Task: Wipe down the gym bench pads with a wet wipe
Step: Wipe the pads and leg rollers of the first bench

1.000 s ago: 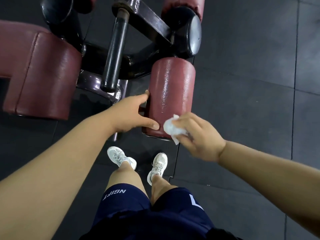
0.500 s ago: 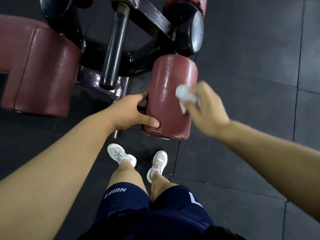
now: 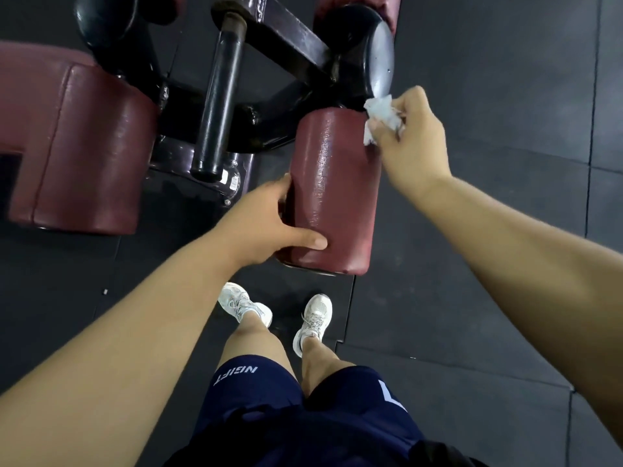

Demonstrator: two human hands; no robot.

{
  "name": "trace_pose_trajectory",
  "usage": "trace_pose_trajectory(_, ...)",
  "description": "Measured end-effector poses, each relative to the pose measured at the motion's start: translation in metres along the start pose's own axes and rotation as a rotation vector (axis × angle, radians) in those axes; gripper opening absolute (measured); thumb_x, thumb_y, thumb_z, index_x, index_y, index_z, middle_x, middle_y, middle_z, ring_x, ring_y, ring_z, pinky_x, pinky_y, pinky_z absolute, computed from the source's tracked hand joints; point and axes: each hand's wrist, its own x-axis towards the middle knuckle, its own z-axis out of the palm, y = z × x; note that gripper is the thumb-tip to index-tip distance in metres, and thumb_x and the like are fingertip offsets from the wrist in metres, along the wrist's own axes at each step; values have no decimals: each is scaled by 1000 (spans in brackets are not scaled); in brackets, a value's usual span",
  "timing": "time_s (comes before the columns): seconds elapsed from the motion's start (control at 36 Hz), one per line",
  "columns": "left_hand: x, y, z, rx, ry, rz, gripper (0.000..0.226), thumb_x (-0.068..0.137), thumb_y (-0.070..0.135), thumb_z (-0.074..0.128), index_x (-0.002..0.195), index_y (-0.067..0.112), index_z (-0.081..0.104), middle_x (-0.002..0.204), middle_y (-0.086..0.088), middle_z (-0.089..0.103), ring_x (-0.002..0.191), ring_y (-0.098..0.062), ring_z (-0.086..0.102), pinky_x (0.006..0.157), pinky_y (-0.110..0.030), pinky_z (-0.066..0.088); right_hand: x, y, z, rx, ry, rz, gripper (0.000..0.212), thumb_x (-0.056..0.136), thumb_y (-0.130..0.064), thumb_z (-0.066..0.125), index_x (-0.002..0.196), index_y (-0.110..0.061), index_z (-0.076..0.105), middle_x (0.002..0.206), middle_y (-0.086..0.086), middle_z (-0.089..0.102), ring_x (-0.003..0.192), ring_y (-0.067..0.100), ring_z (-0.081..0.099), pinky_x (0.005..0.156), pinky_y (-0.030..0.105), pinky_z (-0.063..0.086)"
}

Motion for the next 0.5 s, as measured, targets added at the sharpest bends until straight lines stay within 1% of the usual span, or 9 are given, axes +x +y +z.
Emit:
trace_pose_trajectory(0.06,1,-10,-5,-128,-57,-28,116,36,57,87,140,31,42,126,13,59,117,-5,54,102,-37,45,-31,-2,3,34,-43,-100,19,91,-20,56,87,-32,41,86,-5,61,82,15,55,71,28,46)
trace_pose_trajectory(0.11,3,-16,-9,-163,-110,-36,119,35,59,88,141,30,41,128,14,58,119,-5,54,103,-39,43,-67,1,2,-12,-192,-247,22,92,-18,52,84,-38,47,80,-11,61,82,12,55,77,27,45)
trace_pose_trajectory(0.17,3,-15,-12,-137,-136,-32,111,36,60,86,136,36,45,123,17,60,117,-5,55,103,-40,43,-95,12,0,-80,-326,-402,11,90,-13,54,87,-23,58,83,-5,59,82,12,51,79,29,45)
trace_pose_trajectory(0.22,0,-9,-12,-73,-104,-16,108,39,60,85,136,38,43,127,19,56,119,-5,53,105,-38,41,-103,19,-4,-87,-329,-531,14,87,-9,54,100,-12,54,88,3,59,80,15,50,76,22,43)
trace_pose_trajectory(0.31,-7,5,-5,37,-2,34,118,50,49,87,148,34,23,144,12,36,131,-5,36,111,-30,29,-83,19,-7,-115,-296,-665,13,86,-11,50,99,-11,48,84,10,60,77,21,50,72,25,44)
trace_pose_trajectory(0.36,-11,16,5,131,42,45,128,48,53,85,150,27,13,148,7,27,135,-9,29,110,-29,26,-58,13,-5,-137,-219,-637,9,87,-7,51,93,-14,51,80,-3,57,78,19,48,72,24,42)
trace_pose_trajectory(0.42,-11,20,14,197,78,35,132,47,56,84,151,22,10,148,4,26,136,-14,28,111,-32,28,-31,2,-4,-141,-133,-498,12,87,-6,54,90,-18,53,82,-14,49,82,14,45,73,15,35)
trace_pose_trajectory(0.47,-7,17,14,178,91,33,130,48,53,85,151,20,13,148,4,28,135,-14,30,109,-32,29,-6,-2,-2,-145,-65,-308,7,90,-14,54,95,-11,51,92,-6,50,85,14,45,69,16,33)
trace_pose_trajectory(0.5,-5,14,11,152,81,31,130,47,52,86,150,20,15,148,5,29,135,-12,31,109,-31,29,3,-3,-2,-140,-43,-219,13,91,-18,54,96,-8,48,95,-4,49,84,14,45,65,15,33)
